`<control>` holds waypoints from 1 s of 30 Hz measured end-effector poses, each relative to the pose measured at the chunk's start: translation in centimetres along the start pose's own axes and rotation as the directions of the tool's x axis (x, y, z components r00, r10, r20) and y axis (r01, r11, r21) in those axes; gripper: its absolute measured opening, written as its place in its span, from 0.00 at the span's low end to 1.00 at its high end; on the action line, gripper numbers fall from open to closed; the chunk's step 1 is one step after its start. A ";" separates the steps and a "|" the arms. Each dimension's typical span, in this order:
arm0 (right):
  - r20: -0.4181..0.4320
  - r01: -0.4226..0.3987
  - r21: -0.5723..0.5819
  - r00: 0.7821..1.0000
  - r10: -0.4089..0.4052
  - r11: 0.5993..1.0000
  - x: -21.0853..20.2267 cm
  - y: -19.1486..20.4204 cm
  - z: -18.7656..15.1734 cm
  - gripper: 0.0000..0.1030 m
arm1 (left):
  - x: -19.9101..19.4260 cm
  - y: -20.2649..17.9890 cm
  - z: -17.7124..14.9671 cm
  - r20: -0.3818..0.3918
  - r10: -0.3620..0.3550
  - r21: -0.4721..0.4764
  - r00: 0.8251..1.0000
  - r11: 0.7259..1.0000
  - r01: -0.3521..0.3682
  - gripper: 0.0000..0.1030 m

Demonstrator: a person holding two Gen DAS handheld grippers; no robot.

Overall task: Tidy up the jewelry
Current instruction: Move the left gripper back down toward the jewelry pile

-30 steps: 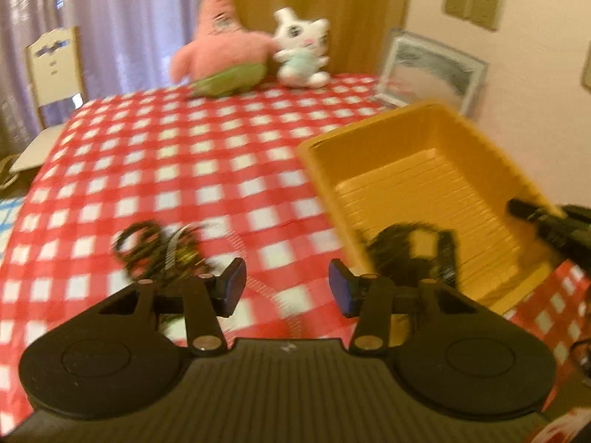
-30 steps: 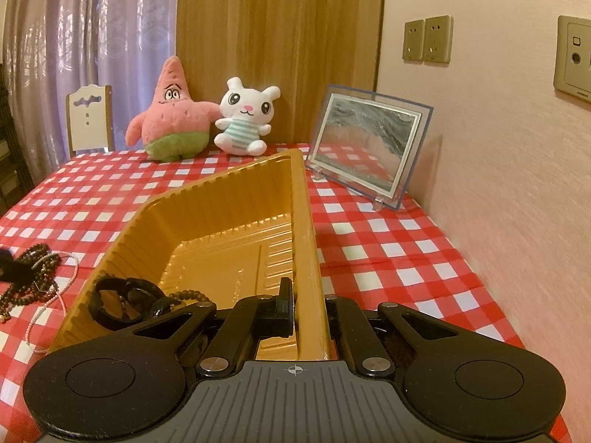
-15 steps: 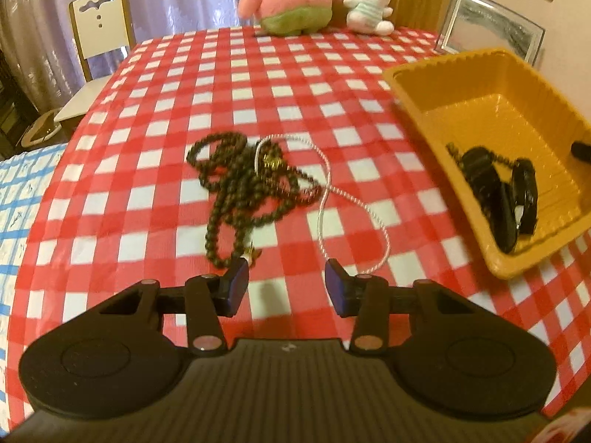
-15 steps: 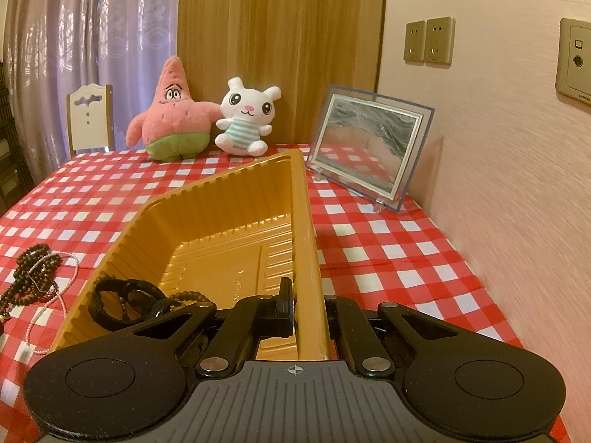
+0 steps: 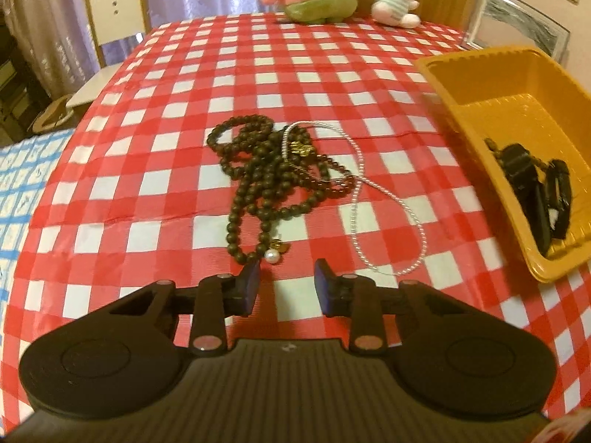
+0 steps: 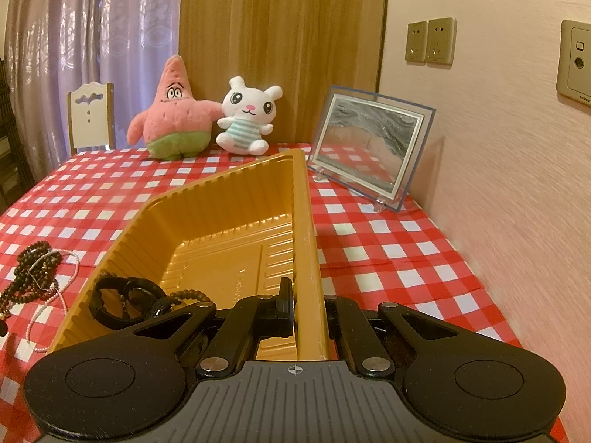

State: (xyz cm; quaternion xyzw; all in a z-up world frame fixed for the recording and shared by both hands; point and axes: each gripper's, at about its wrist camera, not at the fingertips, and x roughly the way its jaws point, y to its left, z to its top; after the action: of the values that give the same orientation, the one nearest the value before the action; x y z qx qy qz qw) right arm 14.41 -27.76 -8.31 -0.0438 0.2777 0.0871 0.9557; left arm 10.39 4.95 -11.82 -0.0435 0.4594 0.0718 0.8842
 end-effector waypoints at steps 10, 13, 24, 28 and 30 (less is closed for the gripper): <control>-0.005 0.003 0.008 1.000 -0.003 1.000 0.1 0.0 -0.2 0.03 | 1.0 0.1 0.5 0.019 -0.004 -0.009 1.000 1.000 0.004 0.20; -0.003 0.003 0.004 1.000 -0.003 1.000 0.1 0.0 -0.2 0.03 | 1.3 -0.3 0.6 0.030 -0.003 0.020 1.000 1.000 0.002 0.19; -0.005 0.004 0.005 1.000 -0.004 1.000 0.2 -0.1 -0.1 0.03 | 1.0 -1.5 0.1 0.033 -0.012 0.135 0.999 0.991 0.007 0.07; -0.005 0.003 0.003 1.000 -0.003 1.000 0.2 -0.1 -0.1 0.04 | 0.6 -1.4 0.4 0.033 -0.026 0.122 0.999 0.992 0.022 0.07; -0.006 0.003 0.005 1.000 -0.003 1.000 0.2 -0.1 -0.1 0.03 | 0.1 -1.6 0.7 0.046 -0.042 0.115 0.998 0.993 0.036 0.07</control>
State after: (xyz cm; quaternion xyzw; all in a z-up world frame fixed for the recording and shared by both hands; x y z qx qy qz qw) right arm 14.57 -27.84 -8.52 -0.0421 0.2806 0.0847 0.9552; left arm 11.25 3.52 -11.47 -0.0001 0.4404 0.0291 0.8973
